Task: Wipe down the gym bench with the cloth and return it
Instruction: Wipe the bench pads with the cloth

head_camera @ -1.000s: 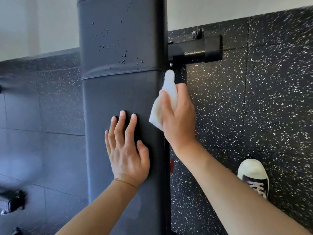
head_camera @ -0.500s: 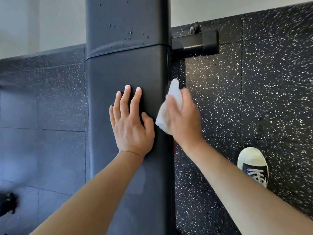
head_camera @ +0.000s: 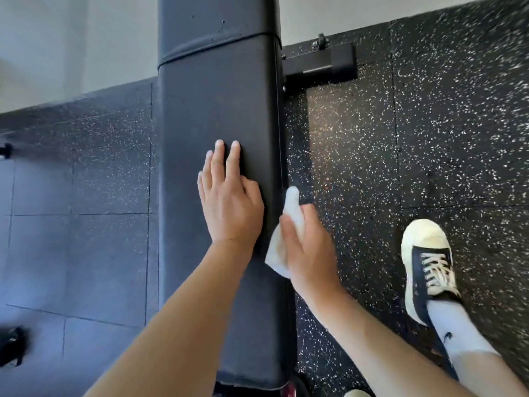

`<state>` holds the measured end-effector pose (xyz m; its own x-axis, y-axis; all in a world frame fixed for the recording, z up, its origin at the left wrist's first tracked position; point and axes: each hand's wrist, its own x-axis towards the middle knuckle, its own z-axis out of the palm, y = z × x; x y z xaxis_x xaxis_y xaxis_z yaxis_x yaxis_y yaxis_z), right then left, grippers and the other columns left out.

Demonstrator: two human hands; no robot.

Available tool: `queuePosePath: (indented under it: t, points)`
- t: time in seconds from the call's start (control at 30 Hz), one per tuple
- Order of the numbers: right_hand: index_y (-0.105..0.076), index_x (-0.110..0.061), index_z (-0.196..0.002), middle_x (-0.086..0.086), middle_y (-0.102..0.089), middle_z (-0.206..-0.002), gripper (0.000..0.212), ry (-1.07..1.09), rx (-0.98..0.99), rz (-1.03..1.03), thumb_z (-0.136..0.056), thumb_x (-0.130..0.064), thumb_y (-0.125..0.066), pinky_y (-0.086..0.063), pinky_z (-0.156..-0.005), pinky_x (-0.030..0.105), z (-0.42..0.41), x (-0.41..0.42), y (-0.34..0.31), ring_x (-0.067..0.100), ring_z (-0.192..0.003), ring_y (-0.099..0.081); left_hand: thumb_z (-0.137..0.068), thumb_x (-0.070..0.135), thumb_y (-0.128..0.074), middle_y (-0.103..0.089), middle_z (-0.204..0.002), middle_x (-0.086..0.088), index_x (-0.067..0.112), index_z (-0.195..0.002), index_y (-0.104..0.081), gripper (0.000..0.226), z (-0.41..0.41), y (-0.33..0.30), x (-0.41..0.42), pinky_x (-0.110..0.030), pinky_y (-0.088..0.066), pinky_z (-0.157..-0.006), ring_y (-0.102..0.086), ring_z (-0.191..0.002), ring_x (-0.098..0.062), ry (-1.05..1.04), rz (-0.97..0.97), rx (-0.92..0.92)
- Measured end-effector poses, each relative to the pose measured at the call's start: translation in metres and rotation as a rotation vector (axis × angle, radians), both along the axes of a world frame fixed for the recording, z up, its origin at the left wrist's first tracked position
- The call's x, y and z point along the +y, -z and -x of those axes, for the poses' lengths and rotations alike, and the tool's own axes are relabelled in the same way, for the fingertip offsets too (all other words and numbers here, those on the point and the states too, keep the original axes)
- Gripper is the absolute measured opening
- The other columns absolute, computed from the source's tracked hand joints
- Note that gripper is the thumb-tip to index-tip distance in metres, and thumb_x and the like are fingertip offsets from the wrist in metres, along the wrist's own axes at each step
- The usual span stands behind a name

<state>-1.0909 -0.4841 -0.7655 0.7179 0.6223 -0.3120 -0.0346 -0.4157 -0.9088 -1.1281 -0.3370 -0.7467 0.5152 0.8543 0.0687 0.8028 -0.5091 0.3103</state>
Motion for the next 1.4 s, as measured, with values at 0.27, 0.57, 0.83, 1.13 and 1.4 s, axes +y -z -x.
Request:
queuePosePath:
  t: [0.27, 0.57, 0.83, 1.13, 1.4]
  points:
    - [-0.04, -0.027, -0.085, -0.009, -0.052, -0.073, 0.029, -0.045, 0.038, 0.044, -0.104, -0.044, -0.053, -0.038, -0.065, 0.038, 0.069, -0.081, -0.018, 0.011, -0.07, -0.051, -0.103, 0.029, -0.032, -0.02, -0.174, 0.005, 0.024, -0.163, -0.034, 0.061, 0.169, -0.011, -0.121, -0.058, -0.023, -0.126, -0.014, -0.162, -0.02, 0.104, 0.074, 0.173]
    - [-0.041, -0.022, -0.092, -0.003, -0.056, -0.083, 0.024, 0.106, -0.001, 0.072, -0.102, -0.041, -0.052, -0.035, -0.07, 0.04, 0.003, 0.01, -0.009, 0.029, -0.08, -0.051, -0.099, 0.022, -0.039, -0.031, -0.17, 0.001, 0.02, -0.158, -0.044, 0.06, 0.181, -0.006, -0.141, -0.052, -0.024, -0.126, -0.025, -0.159, -0.025, 0.056, -0.004, 0.076]
    - [-0.043, -0.021, -0.09, -0.006, -0.053, -0.077, 0.025, 0.186, -0.007, -0.012, -0.106, -0.037, -0.053, -0.038, -0.066, 0.042, 0.065, -0.044, -0.002, 0.022, -0.073, -0.05, -0.095, 0.022, -0.038, -0.03, -0.171, 0.002, 0.021, -0.159, -0.042, 0.064, 0.181, -0.005, -0.141, -0.055, -0.024, -0.125, -0.022, -0.159, -0.025, 0.05, 0.004, 0.078]
    - [-0.044, -0.028, -0.088, -0.01, -0.051, -0.072, 0.025, 0.18, 0.004, 0.055, -0.103, -0.047, -0.045, -0.042, -0.06, 0.04, 0.131, -0.105, -0.007, 0.015, -0.066, -0.051, -0.093, 0.022, -0.038, -0.031, -0.17, -0.003, 0.019, -0.158, -0.043, 0.065, 0.18, -0.005, -0.139, -0.056, -0.024, -0.125, -0.025, -0.158, -0.029, 0.059, -0.01, 0.105]
    - [-0.043, -0.02, -0.091, -0.003, -0.057, -0.081, 0.024, 0.236, -0.121, 0.032, -0.105, -0.039, -0.048, -0.036, -0.066, 0.04, 0.02, 0.015, 0.004, 0.023, -0.074, -0.05, -0.093, 0.023, -0.037, -0.031, -0.17, -0.001, 0.02, -0.159, -0.041, 0.066, 0.179, -0.005, -0.14, -0.055, -0.022, -0.126, -0.023, -0.159, -0.027, 0.045, -0.003, 0.126]
